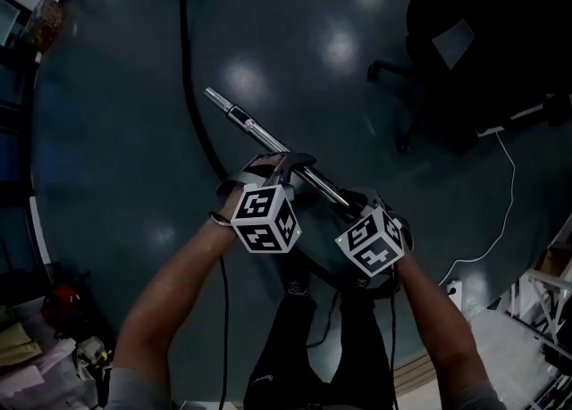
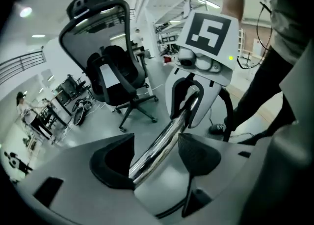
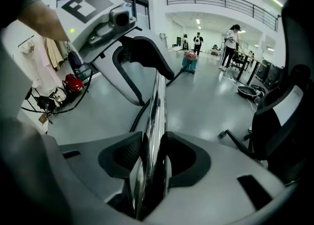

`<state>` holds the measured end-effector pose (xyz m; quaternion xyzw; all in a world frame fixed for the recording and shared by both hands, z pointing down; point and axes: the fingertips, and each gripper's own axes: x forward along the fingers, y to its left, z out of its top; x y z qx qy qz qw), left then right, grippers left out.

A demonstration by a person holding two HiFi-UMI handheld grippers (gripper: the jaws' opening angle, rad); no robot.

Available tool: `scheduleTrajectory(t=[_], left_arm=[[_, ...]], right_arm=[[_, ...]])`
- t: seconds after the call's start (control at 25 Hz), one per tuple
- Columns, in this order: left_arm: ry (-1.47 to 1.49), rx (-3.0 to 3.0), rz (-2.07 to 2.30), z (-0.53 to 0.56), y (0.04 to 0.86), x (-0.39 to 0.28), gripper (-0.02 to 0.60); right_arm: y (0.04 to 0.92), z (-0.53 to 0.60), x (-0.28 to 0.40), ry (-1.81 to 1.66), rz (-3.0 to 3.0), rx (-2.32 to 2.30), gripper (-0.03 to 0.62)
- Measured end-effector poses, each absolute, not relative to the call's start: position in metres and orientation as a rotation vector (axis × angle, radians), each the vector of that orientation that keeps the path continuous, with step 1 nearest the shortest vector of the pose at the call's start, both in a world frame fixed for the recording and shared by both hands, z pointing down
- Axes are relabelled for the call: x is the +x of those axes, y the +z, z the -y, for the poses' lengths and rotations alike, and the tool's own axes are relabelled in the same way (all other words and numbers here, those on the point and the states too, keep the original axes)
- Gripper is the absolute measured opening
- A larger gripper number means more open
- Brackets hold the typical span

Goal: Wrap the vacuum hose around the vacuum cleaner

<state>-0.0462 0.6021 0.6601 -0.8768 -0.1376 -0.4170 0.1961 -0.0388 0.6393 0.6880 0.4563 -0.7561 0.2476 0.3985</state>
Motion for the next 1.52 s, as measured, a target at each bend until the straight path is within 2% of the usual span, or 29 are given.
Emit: scheduleTrajectory(t=[0.24,0.72,0.76,0.84,0.88,1.2,1.52], left_arm=[[-1.29,-2.183,0.67,-0.612,0.683,-0.074,0.27],[-1.461,-2.097,0.958,-0.645,0.744,-0.113,0.267],[-1.47,-2.098,0.961,-0.647,0.749,-0.117,0.258],[-1.481,-2.134,0.948,-0.651,0.754,-0.121,0.181],[-1.48,-2.161,0.939,-0.654,0.755,-0.12,0.17],[-1.456,-2.203,0.903,-0.67,0.77,-0.133,0.166],[-1.605,-2.406,0.713,-0.647,0.778,-0.173,0.166]], right_arm=[[0.694,-0.635,-0.063,0.583,1.932,1.067,0.163],[0.706,-0.642,-0.104,0.53,2.027,0.84,0.157],[0.707,-0.643,-0.108,0.521,2.032,0.819,0.156],[0.711,-0.648,-0.112,0.508,2.036,0.781,0.155],[0.713,-0.651,-0.114,0.503,2.035,0.764,0.154],[0.725,-0.666,-0.128,0.569,2.073,0.69,0.153],[0.691,-0.66,-0.129,0.589,2.128,0.811,0.154]])
